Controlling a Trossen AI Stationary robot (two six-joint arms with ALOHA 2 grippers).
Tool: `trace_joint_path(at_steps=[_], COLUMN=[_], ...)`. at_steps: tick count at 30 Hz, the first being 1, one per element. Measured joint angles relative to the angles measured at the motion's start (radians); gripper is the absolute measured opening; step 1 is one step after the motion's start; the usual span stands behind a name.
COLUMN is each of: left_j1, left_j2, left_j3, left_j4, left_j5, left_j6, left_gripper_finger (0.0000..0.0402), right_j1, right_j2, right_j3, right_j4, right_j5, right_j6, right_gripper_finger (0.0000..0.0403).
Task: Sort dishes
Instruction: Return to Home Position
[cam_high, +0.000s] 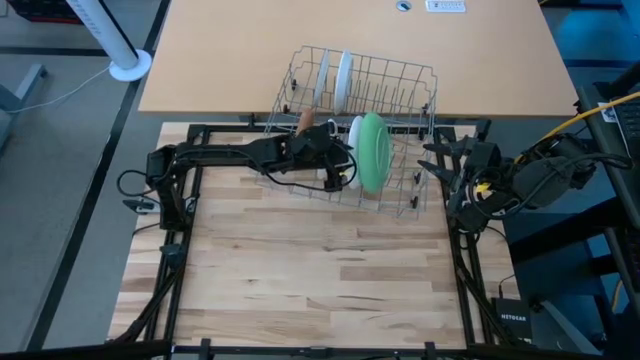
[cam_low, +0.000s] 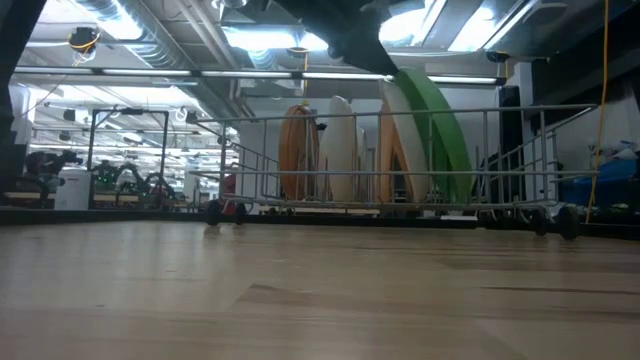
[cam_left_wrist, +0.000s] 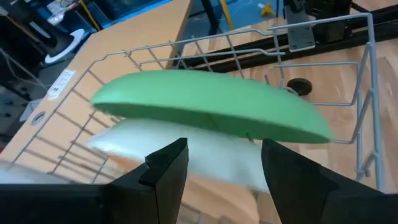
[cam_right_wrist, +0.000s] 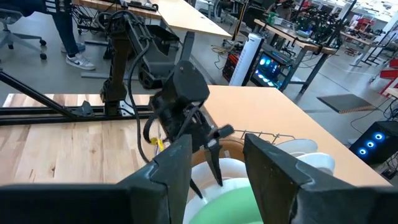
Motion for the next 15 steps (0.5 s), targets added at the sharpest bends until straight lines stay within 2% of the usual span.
trace_joint_path(at_steps=[4,10,13,15], left_j1=[-0.013,-0.039,-0.041,-0.046], left_j2=[-0.073,-0.260,-0.368,-0.437], left_j3=[0.000,0.000,0.000,0.000], left_j4=[-0.098,-0.388,-0.562,-0.659], left_j5=[-0.036,-0.082,-0.082,-0.083], left_j6=[-0.050,-0.153,-0.199,-0.259], left_gripper_finger=[0.0193,0.0193,0.0193,0.0193], right_j1=[0.000,0.002,0.002,0.002], right_j2=[0.000,-0.037,-0.086,-0.108], right_j3=[0.000,0.000,0.000,-0.026], right_j4=[-0.009,-0.028,-0.115,-0.180], right_j5=[-0.031,-0.061,-0.116,-0.108], right_j6=[0.000,0.029,0.113,0.199], right_gripper_finger=[0.0152,0.0152,0.0152,0.0152])
